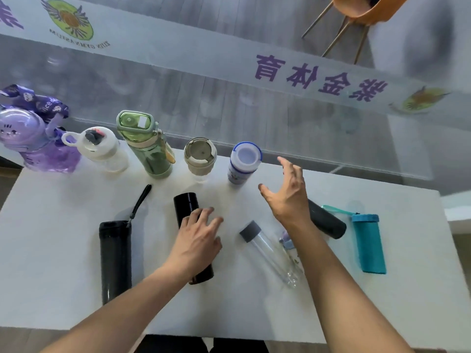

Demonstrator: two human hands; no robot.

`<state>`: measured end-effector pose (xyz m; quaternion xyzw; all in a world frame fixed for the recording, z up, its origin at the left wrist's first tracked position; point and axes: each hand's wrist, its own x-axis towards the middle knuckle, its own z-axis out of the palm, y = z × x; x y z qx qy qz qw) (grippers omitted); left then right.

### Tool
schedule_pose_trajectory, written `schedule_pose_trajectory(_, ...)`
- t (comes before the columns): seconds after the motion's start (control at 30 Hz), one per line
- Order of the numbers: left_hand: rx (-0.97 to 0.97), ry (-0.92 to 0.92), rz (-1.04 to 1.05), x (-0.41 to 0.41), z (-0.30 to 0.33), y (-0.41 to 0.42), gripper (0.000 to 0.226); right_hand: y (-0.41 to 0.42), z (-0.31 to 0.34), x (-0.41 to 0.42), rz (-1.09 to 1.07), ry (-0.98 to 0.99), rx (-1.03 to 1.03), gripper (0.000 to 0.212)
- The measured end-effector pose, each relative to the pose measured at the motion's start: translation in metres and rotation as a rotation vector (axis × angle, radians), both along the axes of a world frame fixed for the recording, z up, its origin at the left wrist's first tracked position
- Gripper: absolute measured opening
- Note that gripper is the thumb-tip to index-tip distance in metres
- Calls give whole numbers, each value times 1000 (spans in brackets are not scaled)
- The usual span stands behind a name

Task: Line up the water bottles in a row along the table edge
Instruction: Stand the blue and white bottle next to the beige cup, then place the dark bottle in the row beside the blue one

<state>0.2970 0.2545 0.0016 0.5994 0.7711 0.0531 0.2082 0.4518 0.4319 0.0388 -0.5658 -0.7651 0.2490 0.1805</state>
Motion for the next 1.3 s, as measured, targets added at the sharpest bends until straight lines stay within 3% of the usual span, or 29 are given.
schedule_pose_trajectory(0.27, 247, 48, -31, 21, 47, 56, 53, -3, -15, 69, -51, -184, -104, 57)
schedule_pose_trajectory(0.43, 409, 58, 12, 30, 67, 89, 64, 19, -31, 96, 34, -332, -149, 68)
schedule_pose_trajectory(0.6, 246, 148, 101, 40, 68, 105, 73, 44, -52, 106, 131, -515, -212, 78)
schedule_pose_trajectory(0.87, -2, 215, 209, 50, 57, 106, 81, 64, -74, 115, 237, -588, -253, 56)
schedule_pose_trajectory(1.0, -11, 214, 208, 51, 56, 104, 82, 72, -60, 112, 254, -446, -220, 56)
schedule_pose_trajectory(1.3, -2, 156, 207, 51, 51, 98, 82, 75, -9, 73, 150, 196, -259, 66)
